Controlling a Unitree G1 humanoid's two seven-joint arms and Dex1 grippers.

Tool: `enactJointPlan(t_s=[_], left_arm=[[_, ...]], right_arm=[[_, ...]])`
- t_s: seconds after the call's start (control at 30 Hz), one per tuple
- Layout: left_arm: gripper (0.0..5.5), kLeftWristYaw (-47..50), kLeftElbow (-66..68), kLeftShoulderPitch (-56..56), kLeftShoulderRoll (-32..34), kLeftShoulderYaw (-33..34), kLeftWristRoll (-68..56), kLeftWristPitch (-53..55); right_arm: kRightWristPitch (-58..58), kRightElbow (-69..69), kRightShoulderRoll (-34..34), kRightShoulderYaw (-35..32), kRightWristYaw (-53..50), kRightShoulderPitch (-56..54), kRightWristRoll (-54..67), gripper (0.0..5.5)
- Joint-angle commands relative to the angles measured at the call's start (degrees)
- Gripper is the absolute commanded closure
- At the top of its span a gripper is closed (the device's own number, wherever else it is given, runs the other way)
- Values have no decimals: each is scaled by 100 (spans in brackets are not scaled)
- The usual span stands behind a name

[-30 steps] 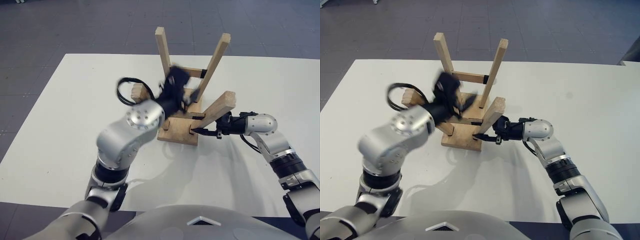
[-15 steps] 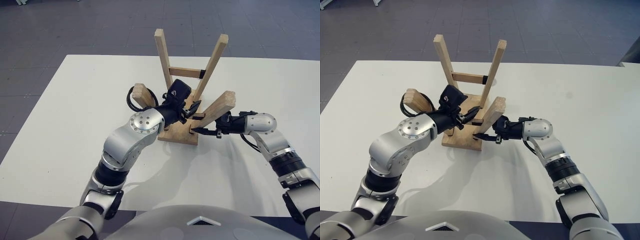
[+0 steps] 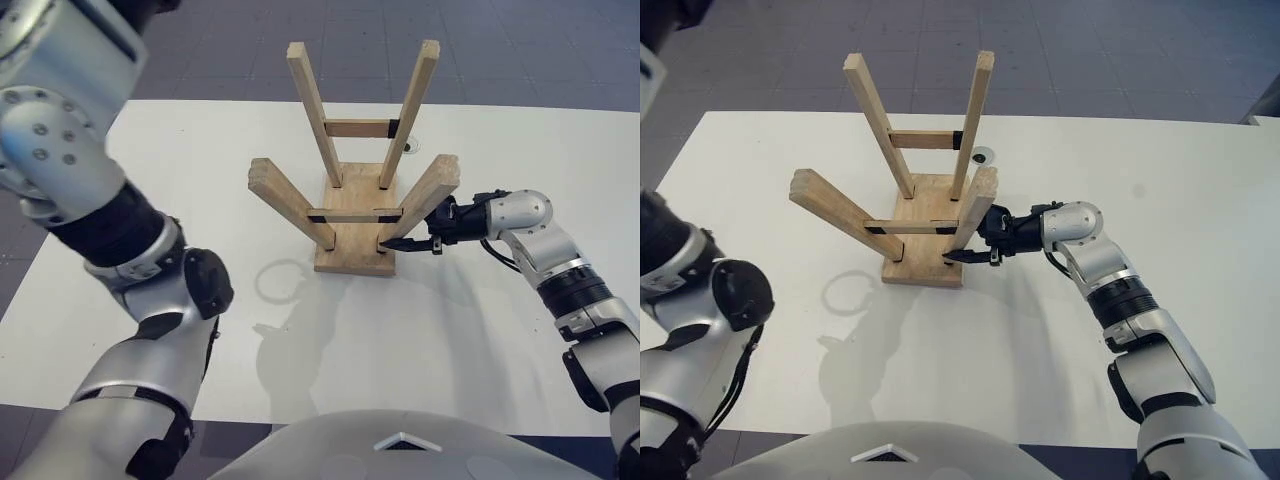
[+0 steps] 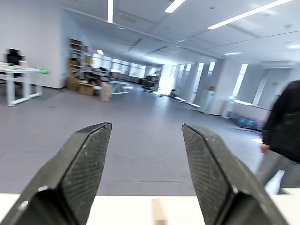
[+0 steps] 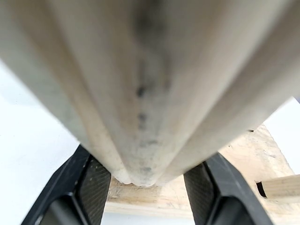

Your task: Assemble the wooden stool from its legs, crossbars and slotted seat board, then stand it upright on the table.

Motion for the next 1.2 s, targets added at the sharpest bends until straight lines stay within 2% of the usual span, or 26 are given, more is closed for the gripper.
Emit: enactJointPlan(t_s=[0.03,0.17,0.3,0.37,0.43,0.5,0.57,0.67,0.77,0.87,0.97,1.07,1.13,1.2], left_arm=[[269,-658,390,2046,766,-336,377,179],[269,-798,628,3375,689,-845,781,-210],[269,-1267,-574,4444,607,-1097,194,300],[269,-1811,-1074,4236,313,-1589,-597,611],[269,-2153,-1875,3639,-460,-2138,-2007,1041],[269,-2051,-2126,3307,-864,-2247,-2380,1057],[269,-1978,-2172,3457,-997,-2193,-2386,1122],[269,-2028,-1983,4009,-721,-2005,-1982,1257],[269,-1593,-1031,4181,-288,-1130,-993,864],[269,-792,276,3890,-4,-109,-22,-191],[269,-362,791,3679,138,116,439,-789],[269,-953,80,3575,-128,-580,-164,-365],[269,-1681,-960,3533,-596,-1301,-1890,552],[269,-1593,-1401,3394,-1385,-1766,-3130,996]], right_arm=[[182,840,-649,829,155,955,-1652,346],[121,829,-592,844,71,1034,-1575,346],[152,736,-586,815,-8,1106,-1532,346],[161,730,-593,812,-45,1152,-1534,346],[166,747,-545,861,-31,1098,-1567,346],[187,728,-514,876,-18,1068,-1555,346],[194,695,-521,881,-12,1087,-1532,346],[187,662,-559,905,-10,1124,-1492,346],[168,674,-586,905,6,1117,-1477,346],[186,654,-603,902,-18,1144,-1460,346],[199,645,-586,916,-33,1136,-1444,346],[206,636,-588,919,-34,1118,-1449,346],[210,637,-584,924,-30,1115,-1448,346],[219,646,-559,935,-17,1088,-1447,346]])
